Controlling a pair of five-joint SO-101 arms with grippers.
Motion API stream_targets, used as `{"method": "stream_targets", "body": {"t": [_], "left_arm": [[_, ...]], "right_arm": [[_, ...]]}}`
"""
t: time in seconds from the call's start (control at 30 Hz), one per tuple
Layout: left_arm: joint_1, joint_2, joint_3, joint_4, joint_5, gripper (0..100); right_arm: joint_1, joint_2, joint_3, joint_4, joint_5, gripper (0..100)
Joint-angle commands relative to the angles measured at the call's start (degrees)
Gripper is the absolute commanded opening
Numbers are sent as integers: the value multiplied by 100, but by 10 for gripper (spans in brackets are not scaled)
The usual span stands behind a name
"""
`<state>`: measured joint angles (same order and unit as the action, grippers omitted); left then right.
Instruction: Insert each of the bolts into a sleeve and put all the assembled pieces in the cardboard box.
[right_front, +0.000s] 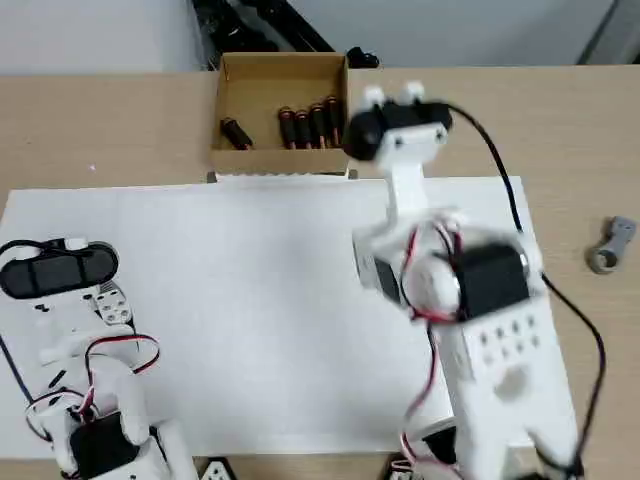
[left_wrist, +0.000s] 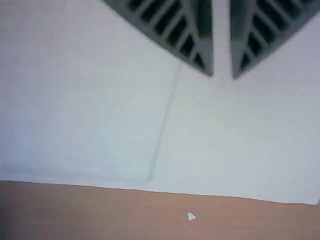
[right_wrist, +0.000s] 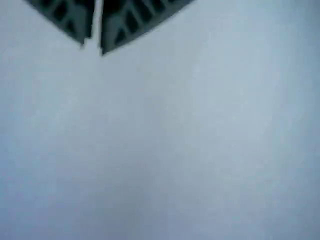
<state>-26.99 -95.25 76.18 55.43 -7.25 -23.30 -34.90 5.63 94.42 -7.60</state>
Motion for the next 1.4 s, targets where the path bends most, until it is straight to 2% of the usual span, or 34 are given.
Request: {"method": "stream_targets", "body": {"t": [0.0,0.17,0.43,0.57,0.63,0.77,0.9,1.03,1.23,1.37], "left_arm": [[9,-62,145,-343,-18,11],[88,-62,444,-510,-18,11],[1020,-62,673,-501,-18,9],[1081,-62,716,-501,-18,10],[1090,-62,831,-501,-18,10],[1064,-62,1156,-501,-18,10],[1099,-62,1341,-501,-9,9],[1099,-62,1429,-510,18,9],[1099,-62,1763,-501,18,9],[1099,-62,1763,-501,18,9]], "right_arm": [[75,-1024,1055,-154,-26,8],[75,-2413,2760,-778,-26,8],[75,-4646,4862,-1640,-18,4],[75,-5604,5538,-1965,-9,4],[75,-6062,5881,-2114,264,4],[75,-6923,6690,-2202,1371,4],[84,-6826,6813,-2202,2119,4],[163,-6818,7191,-2220,2163,4],[1244,-6818,8220,-2879,2136,4],[1473,-6826,8510,-3231,2127,6]]}}
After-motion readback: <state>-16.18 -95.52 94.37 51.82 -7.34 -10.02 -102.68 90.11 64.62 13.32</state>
